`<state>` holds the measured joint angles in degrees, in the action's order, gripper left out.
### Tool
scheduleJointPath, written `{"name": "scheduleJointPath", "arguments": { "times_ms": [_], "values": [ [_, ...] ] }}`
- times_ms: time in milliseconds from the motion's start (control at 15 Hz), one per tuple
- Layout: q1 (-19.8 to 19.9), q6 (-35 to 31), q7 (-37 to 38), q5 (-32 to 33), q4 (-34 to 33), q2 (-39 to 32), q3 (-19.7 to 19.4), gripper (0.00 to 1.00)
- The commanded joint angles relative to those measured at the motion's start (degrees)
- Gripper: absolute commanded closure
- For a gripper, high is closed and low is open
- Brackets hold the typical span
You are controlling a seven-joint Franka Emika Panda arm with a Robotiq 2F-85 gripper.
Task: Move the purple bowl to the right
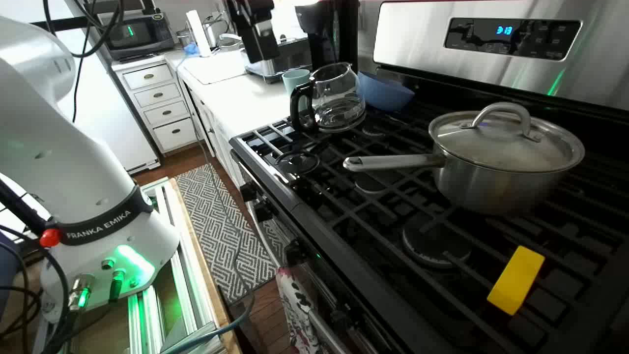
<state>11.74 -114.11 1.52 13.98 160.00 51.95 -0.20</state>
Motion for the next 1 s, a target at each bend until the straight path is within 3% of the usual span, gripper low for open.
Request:
{"name": "scheduleJointPath", "arguments": {
  "times_ms": [0,467,600,933],
  "values": [
    [-0.9,0.5,0.6,0.7,0.5,-0.1,-0.8,0.00],
    [-0.6,0.4,2.1,-0.3,-0.4,-2.3,-0.8,0.00],
    [0.5,-0.7,7.3,-1.2,-2.9,-5.0,0.1,0.00],
    [2.9,-2.3,20.3,-3.0,-14.5,-19.7,0.7,0.00]
  ]
}}
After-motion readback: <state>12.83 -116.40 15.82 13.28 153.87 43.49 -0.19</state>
